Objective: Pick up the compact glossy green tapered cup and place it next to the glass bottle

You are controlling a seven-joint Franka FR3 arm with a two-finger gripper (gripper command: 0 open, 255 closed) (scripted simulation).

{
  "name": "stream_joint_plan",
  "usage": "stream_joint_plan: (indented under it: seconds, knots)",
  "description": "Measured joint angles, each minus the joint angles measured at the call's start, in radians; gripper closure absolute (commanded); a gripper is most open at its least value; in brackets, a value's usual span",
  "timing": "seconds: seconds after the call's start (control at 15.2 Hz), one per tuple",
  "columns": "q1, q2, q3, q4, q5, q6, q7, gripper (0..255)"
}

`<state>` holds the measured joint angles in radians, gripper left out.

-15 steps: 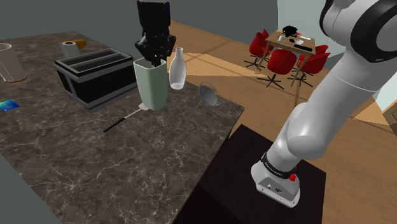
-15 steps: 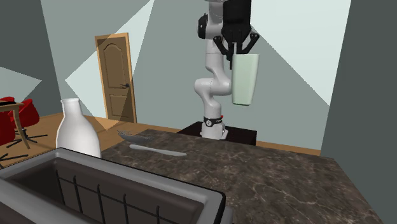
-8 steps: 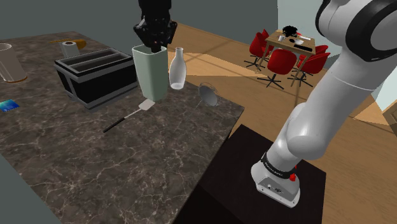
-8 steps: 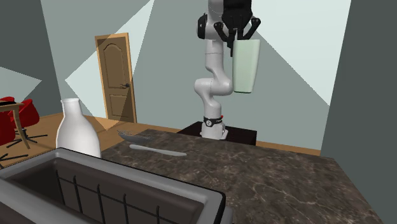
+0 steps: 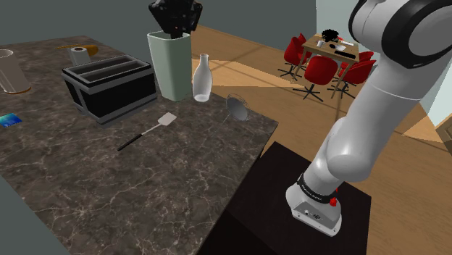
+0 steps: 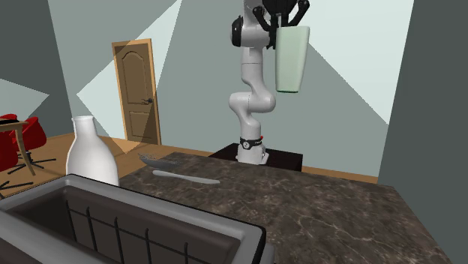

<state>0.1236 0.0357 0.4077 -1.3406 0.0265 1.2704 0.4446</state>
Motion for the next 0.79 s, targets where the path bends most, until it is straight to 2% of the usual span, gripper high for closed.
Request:
stream_joint_plan:
  seconds: [0.2,0.79]
  knots:
    - [-0.002,0.021,-0.003,0.059,-0.009,-0.040,-0.006,255]
    - [-0.112,0.033,-0.097,0.074,-0.030,-0.048,-0.215,255]
